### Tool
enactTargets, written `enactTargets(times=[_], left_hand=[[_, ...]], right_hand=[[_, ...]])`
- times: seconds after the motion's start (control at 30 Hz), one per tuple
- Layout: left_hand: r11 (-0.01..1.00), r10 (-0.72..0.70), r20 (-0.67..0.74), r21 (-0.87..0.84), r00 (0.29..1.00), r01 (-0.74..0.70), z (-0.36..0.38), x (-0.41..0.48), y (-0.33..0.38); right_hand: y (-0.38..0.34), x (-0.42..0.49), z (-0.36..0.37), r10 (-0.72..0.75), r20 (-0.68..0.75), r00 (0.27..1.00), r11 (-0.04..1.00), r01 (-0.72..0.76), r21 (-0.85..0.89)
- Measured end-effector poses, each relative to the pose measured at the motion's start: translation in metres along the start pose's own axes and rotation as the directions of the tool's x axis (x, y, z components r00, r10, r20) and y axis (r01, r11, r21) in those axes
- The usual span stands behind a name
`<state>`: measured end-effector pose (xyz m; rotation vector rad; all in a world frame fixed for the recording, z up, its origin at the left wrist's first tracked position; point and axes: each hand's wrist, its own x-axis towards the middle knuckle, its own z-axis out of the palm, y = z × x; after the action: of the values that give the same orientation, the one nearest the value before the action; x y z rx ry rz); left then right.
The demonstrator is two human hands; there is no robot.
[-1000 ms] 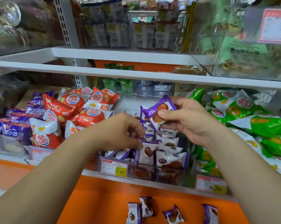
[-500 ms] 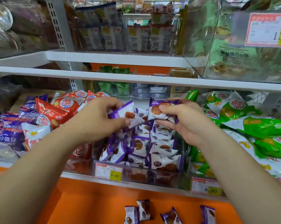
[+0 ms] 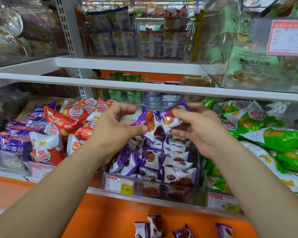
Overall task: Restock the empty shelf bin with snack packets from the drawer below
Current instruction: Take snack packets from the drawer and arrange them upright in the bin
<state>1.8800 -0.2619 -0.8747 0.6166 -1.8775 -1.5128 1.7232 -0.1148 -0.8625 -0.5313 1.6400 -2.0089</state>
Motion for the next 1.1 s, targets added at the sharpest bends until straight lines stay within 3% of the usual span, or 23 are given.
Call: enactTargets(times=[0.07,0.2,0.33,0.4,0.47,0.6,0.7,0.83,0.9,0.97,1.1], left_hand=[[0.999,-0.034,0.033,-0.026,0.999,0.035,0.0,0.0,0.0],[0.941,-0.167,0.231,-0.251,0.958,0.225,0.006,-0.004,0.005],[0.927,-0.246,0.341,-0.191,0.907,0.323,0.015,-0.01,0.009],[0.945,-0.277,0.305,-0.085,0.911,0.316,0.012,-0.008,0.012],[0.952,-0.298,0.169,-0.018,0.94,0.305,0.003,-0.002,0.014],[0.959,-0.248,-0.091,0.116,0.964,0.258,-0.011,0.01,0.015],[0.96,-0.184,-0.087,0.2,0.979,0.199,-0.012,0.013,0.015],[0.932,-0.065,0.005,0.358,0.998,0.059,-0.014,0.018,0.008],[0.903,0.002,0.019,0.43,1.0,-0.01,-0.017,0.02,0.006],[0.878,0.046,-0.003,0.477,0.999,-0.039,-0.02,0.025,0.002],[0.85,0.084,-0.055,0.526,0.995,-0.043,-0.027,0.032,-0.003]], right_hand=[[0.0,0.0,-0.001,-0.04,0.006,0.999,0.998,0.04,-0.039],[0.004,-0.003,0.002,-0.066,0.068,0.995,0.99,0.074,-0.123],[0.007,-0.01,0.014,-0.085,0.081,0.993,0.986,0.095,-0.134],[0.004,-0.009,0.015,-0.138,-0.027,0.99,0.978,0.132,-0.162],[0.0,-0.005,0.012,-0.162,-0.114,0.98,0.981,0.147,-0.128],[0.0,-0.003,0.007,-0.099,-0.074,0.992,0.989,0.09,-0.117],[0.003,-0.004,0.007,0.001,0.044,0.999,0.987,0.006,-0.159],[0.001,0.0,0.013,0.035,0.041,0.999,0.965,-0.023,-0.263],[-0.004,0.016,0.023,-0.015,0.059,0.998,0.884,0.041,-0.466],[-0.009,0.038,0.036,-0.063,0.094,0.994,0.732,0.11,-0.672],[0.0,0.08,0.059,-0.011,0.263,0.965,0.446,0.24,-0.862]])
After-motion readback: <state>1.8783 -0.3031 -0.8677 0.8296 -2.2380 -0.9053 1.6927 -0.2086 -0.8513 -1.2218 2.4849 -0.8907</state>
